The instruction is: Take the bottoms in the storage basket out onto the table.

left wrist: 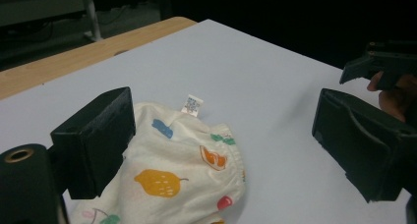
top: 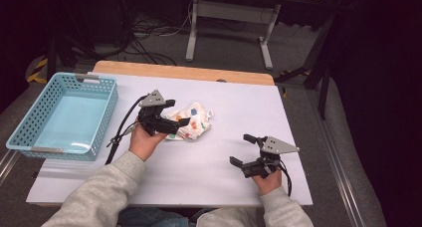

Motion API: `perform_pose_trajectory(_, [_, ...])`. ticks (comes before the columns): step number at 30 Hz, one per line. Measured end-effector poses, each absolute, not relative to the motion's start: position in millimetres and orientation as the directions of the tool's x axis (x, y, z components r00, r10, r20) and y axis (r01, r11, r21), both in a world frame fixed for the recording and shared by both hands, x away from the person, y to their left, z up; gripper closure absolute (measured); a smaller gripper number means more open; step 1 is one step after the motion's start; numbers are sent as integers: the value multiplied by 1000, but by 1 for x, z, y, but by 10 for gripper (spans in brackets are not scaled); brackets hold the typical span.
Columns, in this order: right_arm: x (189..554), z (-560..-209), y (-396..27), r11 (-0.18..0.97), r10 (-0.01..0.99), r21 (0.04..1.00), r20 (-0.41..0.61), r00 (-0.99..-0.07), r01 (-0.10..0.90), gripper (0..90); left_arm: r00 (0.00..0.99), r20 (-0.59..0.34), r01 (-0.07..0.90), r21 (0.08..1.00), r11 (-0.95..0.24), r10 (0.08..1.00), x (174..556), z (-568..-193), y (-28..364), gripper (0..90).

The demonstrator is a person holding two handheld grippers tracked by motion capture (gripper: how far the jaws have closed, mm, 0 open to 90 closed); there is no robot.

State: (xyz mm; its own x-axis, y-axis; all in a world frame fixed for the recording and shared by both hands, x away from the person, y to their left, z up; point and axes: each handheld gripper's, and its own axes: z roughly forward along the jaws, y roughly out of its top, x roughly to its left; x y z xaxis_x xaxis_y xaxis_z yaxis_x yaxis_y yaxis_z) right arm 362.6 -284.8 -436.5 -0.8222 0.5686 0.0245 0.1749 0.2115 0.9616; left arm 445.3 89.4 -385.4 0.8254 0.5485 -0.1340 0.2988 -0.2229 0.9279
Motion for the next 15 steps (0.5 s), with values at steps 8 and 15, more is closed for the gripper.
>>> perform_pose_trajectory(8, [362,-436,-285,212,568,962,24,-823,175,9,833,-128,288,931,-224,538,441,-381,94,71])
perform_pose_trajectory(15, [362,-436,-285,212,567,962,24,-823,174,9,840,-128,284,932,-225,527,440,-379,99,61])
